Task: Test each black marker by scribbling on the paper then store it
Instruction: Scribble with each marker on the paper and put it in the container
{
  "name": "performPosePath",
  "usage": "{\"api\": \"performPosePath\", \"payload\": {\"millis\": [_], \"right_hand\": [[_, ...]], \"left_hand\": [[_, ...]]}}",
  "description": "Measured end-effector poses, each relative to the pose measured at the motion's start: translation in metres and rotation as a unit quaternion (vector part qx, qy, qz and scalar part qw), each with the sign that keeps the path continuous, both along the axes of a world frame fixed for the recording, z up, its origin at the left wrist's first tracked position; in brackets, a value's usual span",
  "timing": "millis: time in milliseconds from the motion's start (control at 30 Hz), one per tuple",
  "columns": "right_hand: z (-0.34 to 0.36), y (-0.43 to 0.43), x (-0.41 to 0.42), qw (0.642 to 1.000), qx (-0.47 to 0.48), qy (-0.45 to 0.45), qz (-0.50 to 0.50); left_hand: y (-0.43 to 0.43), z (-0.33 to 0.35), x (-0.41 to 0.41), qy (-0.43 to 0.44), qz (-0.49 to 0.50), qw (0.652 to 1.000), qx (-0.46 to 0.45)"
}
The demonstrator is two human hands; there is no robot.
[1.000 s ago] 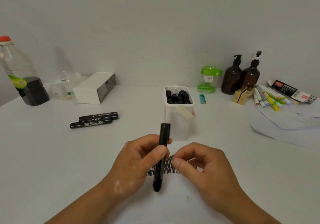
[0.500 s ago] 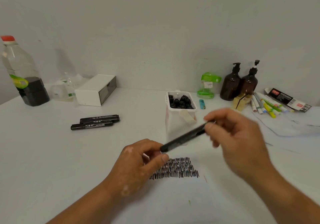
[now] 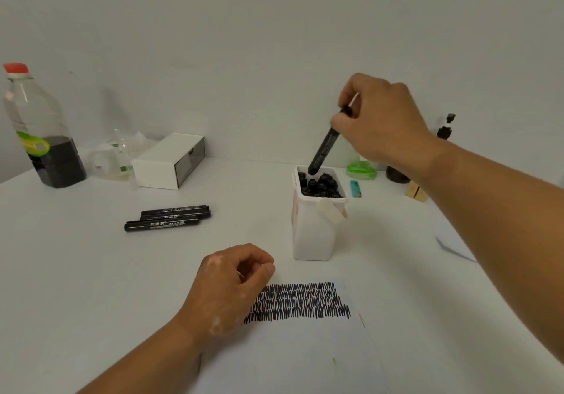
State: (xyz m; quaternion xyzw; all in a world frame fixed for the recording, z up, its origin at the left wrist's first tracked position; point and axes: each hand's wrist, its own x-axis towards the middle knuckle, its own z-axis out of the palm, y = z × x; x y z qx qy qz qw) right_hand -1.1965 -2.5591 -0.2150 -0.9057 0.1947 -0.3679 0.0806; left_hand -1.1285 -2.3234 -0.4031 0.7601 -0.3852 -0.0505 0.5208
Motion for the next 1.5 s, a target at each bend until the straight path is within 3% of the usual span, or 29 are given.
{"api": "performPosePath", "payload": {"millis": [300, 800, 900, 1067, 1200, 1367, 1500], "right_hand": [[-0.033, -0.006, 0.036, 0.989, -0.026, 0.146, -0.029], [-0.053, -0.005, 0.039, 0.966, -0.028, 0.256, -0.018], [-0.048, -0.009, 0.033, 0.975, 0.01, 0.22, -0.011], [-0.043, -0.004, -0.008, 0.996, 0.045, 0.07, -0.005], [-0.078, 0.016, -0.065, 0.994, 0.109, -0.028, 0.016], [-0.157, 0.04, -0.1, 0.969, 0.247, -0.018, 0.017], [-0.193, 0.055, -0.1, 0.967, 0.246, 0.051, 0.033]], "left_hand": [[0.001, 0.0, 0.001, -0.003, -0.006, 1.0, 0.002], [0.0, -0.002, 0.003, -0.02, -0.012, 1.0, 0.015], [0.001, -0.002, 0.004, -0.024, -0.015, 0.999, 0.017], [0.001, -0.004, 0.008, -0.027, -0.006, 0.999, 0.021], [0.002, -0.004, 0.01, -0.038, -0.001, 0.999, 0.027], [0.002, -0.003, 0.013, -0.053, 0.014, 0.998, 0.035], [0.006, -0.002, 0.025, -0.078, 0.055, 0.994, 0.06]]}}
